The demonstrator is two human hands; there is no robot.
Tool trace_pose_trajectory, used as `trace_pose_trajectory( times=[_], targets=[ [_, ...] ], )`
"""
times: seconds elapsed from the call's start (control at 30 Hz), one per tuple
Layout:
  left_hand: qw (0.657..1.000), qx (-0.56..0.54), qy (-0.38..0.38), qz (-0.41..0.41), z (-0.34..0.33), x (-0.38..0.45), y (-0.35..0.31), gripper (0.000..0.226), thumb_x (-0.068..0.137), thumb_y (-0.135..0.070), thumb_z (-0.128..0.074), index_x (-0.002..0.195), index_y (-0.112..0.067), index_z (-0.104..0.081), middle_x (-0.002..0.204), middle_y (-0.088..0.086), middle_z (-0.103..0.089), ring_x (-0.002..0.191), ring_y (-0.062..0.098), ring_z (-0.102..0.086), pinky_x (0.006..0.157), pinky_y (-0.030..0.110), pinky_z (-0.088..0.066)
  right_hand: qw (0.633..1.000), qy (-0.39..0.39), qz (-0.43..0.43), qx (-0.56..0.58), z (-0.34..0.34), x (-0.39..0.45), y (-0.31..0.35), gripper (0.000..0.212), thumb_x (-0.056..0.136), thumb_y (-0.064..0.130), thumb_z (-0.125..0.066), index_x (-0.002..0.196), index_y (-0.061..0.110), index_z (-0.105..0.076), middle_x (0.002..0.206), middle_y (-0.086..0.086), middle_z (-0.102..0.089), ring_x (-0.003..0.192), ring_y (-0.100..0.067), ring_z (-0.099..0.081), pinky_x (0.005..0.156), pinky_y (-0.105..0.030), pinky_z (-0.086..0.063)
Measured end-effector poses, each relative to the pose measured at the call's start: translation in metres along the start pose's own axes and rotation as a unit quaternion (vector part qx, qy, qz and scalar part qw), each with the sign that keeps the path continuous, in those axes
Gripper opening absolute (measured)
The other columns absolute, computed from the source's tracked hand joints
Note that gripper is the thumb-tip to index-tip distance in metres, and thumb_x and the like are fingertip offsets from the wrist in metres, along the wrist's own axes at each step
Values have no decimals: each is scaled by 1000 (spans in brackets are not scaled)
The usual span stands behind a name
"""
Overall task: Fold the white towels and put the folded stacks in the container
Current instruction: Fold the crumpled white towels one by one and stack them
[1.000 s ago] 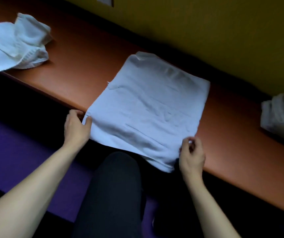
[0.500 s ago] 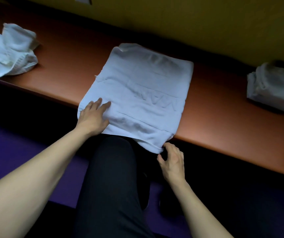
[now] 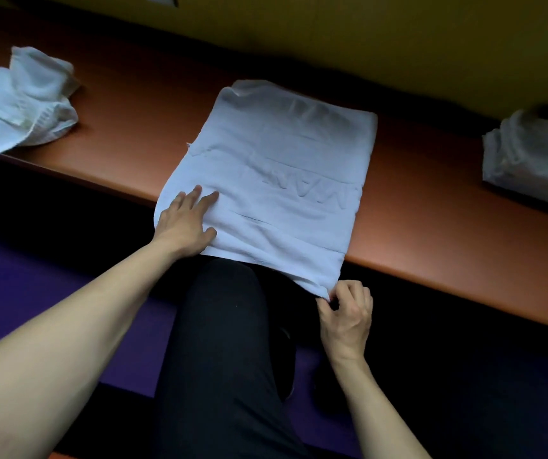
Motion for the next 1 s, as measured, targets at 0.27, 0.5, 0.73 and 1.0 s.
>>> trace_pose_trajectory(
  times=[0.27, 0.5, 0.73, 1.0],
  targets=[
    [970, -199, -138, 21, 14, -13, 8, 51, 89, -18, -62, 139, -20, -52, 150, 6, -40, 138, 32, -35, 112, 35, -29, 991, 11, -130, 32, 22, 19, -9, 19, 78, 3, -61, 81, 15, -46, 60, -8, -52, 58, -41, -51, 56, -38, -35],
    [815, -466, -142, 314, -39, -38, 78, 76, 80, -39, -78, 142, -12, -44, 138, 10, -50, 124, 29, -52, 105, 39, -43, 979, 31, -175, 103, 29, 30, -12, 21, 84, 10, -65, 85, 21, -48, 58, 0, -50, 53, -17, -48, 58, -39, -40],
    [681, -676, -76, 272, -64, -19, 59, 46, 85, -35, -76, 122, -14, -62, 107, -4, -71, 100, 13, -67, 81, 31, -52, 974, 91, -181, 104, 24, 17, -12, 25, 85, 16, -67, 95, 32, -51, 73, 2, -60, 64, -14, -57, 62, -33, -47],
    [690, -669, -91, 261, -40, -36, 62, 11, 97, -24, -61, 89, -16, -60, 96, 2, -69, 82, 16, -65, 70, 31, -51, 892, 19, -329, 309, 9, 7, -24, 17, 97, 4, -59, 110, 13, -55, 100, -8, -66, 75, -17, -72, 61, -27, -60]
  ],
)
Point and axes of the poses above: each hand's wrist, its own x-axis towards the middle knuckle, its own z-axis out of the back of the hand, y = z × x, the point moved 9 cm from there along x, towards the middle knuckle
